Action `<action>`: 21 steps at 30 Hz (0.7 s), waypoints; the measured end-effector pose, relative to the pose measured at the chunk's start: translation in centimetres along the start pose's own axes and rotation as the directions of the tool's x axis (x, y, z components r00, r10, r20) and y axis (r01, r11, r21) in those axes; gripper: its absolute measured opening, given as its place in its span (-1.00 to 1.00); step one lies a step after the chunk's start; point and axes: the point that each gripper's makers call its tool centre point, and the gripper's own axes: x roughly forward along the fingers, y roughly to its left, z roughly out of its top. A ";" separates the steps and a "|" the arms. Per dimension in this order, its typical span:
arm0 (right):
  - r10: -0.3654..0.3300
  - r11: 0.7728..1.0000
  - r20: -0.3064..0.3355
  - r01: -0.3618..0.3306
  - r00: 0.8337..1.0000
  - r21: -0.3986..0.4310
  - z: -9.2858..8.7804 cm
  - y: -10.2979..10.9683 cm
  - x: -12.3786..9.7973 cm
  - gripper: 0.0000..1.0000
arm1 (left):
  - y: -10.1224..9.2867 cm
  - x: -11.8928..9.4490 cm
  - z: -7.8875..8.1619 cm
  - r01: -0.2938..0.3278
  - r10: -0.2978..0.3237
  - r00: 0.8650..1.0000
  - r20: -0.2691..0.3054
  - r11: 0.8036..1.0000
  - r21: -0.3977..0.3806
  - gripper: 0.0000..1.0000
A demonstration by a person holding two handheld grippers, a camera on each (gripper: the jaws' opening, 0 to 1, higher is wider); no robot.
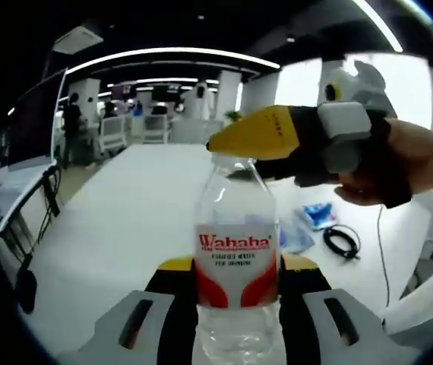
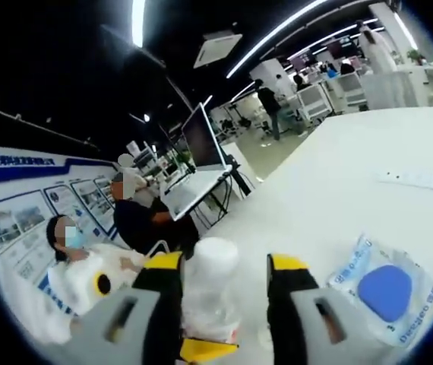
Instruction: Arrange the tabletop items into an orderly group along one side of the table until the central work area is clear of visible clutter.
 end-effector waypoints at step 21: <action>0.122 0.987 -0.065 -0.128 0.990 -0.093 -0.6 3.1 1.0 -0.61 | 0.3 -0.5 0.0 0.012 -0.010 0.999 0.031 0.999 -0.047 -0.13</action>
